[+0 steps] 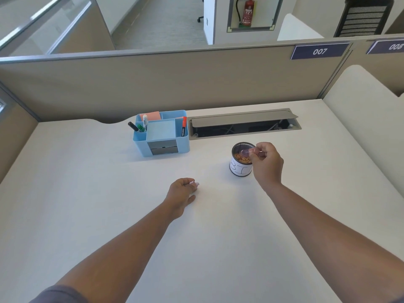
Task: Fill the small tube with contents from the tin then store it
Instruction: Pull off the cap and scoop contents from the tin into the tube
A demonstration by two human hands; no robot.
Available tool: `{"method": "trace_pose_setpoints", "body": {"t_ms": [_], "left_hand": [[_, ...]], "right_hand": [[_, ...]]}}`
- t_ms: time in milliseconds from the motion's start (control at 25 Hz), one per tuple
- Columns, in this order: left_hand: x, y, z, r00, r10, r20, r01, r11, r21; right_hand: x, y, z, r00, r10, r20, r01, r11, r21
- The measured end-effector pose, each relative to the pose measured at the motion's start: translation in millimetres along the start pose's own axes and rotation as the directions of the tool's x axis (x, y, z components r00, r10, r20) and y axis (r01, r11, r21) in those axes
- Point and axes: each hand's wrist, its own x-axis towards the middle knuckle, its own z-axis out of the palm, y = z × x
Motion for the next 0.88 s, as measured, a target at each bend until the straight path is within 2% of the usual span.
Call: {"method": "trace_pose_setpoints", "body": {"t_ms": [320, 440, 600, 720, 880], "left_hand": [[2.8, -1.5, -1.9, 1.000, -0.002, 0.012, 0.002, 1.000, 0.005], [3.2, -2.6, -3.2, 1.000, 0.001, 0.011, -0.001, 1.000, 0.003], [3.8, -3.7, -3.6, 1.000, 0.009, 0.016, -0.009, 1.000, 0.007], [3.5, -4.4, -3.4, 1.000, 0.013, 0.015, -0.013, 1.000, 0.009], [3.1, -4.9, -4.0, 1.000, 0.016, 0.014, -0.016, 1.000, 0.010]], "right_hand": [[5.5, -6.0, 0.9, 0.995, -0.089, 0.038, 0.090, 0.996, -0.003], [11.2, -6.0, 0.8, 0.985, -0.154, 0.082, 0.161, 0.983, -0.088], [14.2, -9.5, 0.8, 0.983, -0.166, 0.076, 0.170, 0.984, -0.053], [18.0, -7.8, 1.0, 0.976, -0.191, 0.109, 0.202, 0.973, -0.108], [19.1, -9.5, 1.7, 0.976, -0.199, 0.087, 0.207, 0.974, -0.090]]}}
